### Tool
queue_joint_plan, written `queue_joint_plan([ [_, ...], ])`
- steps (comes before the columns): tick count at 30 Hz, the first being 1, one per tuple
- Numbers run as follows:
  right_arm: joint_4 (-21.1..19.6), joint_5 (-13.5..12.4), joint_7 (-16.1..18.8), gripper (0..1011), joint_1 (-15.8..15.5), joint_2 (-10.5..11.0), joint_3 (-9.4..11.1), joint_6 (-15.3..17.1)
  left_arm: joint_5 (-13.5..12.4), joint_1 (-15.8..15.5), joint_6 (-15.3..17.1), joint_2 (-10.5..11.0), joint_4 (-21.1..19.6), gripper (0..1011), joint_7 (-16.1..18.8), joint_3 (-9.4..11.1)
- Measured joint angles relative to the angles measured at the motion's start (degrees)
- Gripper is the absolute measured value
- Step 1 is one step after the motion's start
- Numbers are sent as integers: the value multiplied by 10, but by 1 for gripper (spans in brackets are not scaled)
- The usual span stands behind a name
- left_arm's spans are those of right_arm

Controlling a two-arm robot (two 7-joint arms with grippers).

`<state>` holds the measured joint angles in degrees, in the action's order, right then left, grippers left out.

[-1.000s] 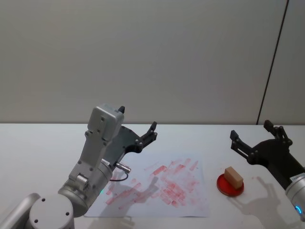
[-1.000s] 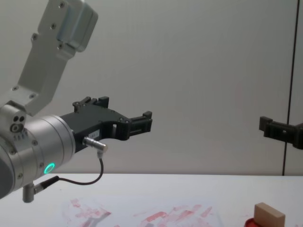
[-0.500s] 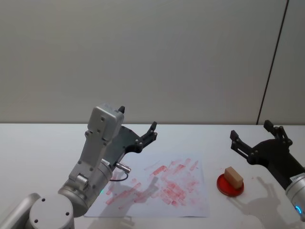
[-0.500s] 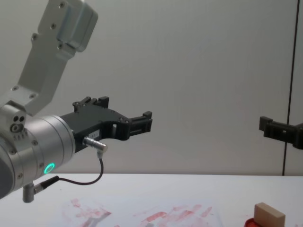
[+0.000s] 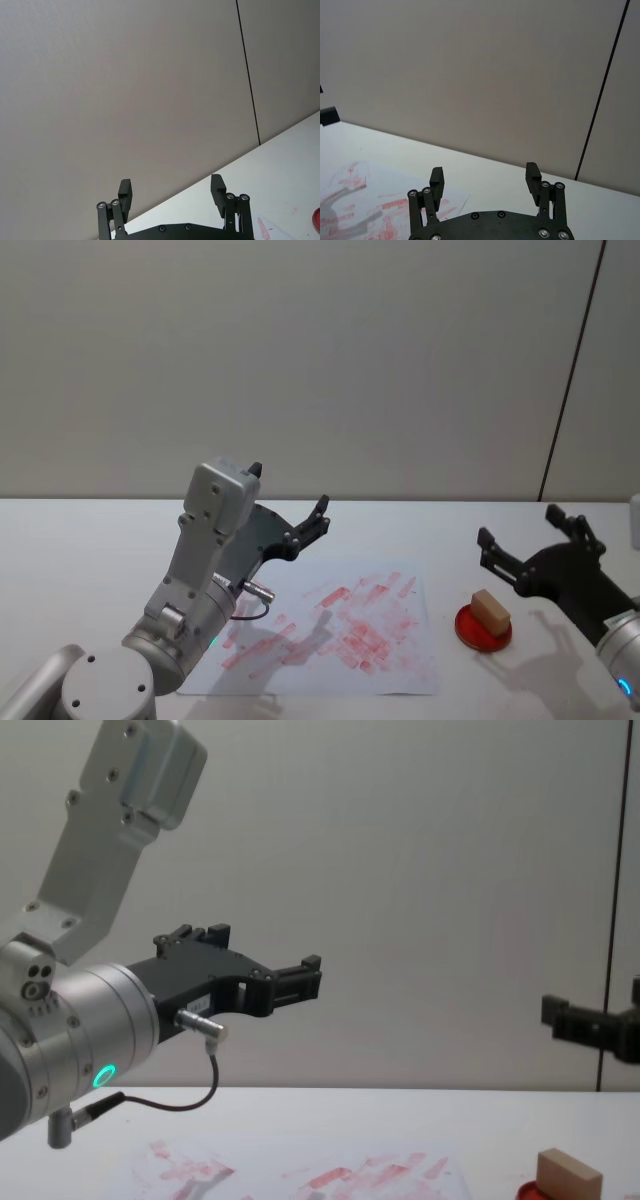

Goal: Use the one hand to pick up the stamp and affix it onto the A4 paper.

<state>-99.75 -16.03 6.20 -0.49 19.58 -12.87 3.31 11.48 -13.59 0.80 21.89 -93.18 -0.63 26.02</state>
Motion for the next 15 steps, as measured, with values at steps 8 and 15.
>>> queue_joint_plan([
  [8,27,15,30,1001,5,4,-1,13,0,0,0,0,0,1002,0,0],
  [15,53,30,50,1001,12,5,-3,22,0,0,0,0,0,1002,0,0],
])
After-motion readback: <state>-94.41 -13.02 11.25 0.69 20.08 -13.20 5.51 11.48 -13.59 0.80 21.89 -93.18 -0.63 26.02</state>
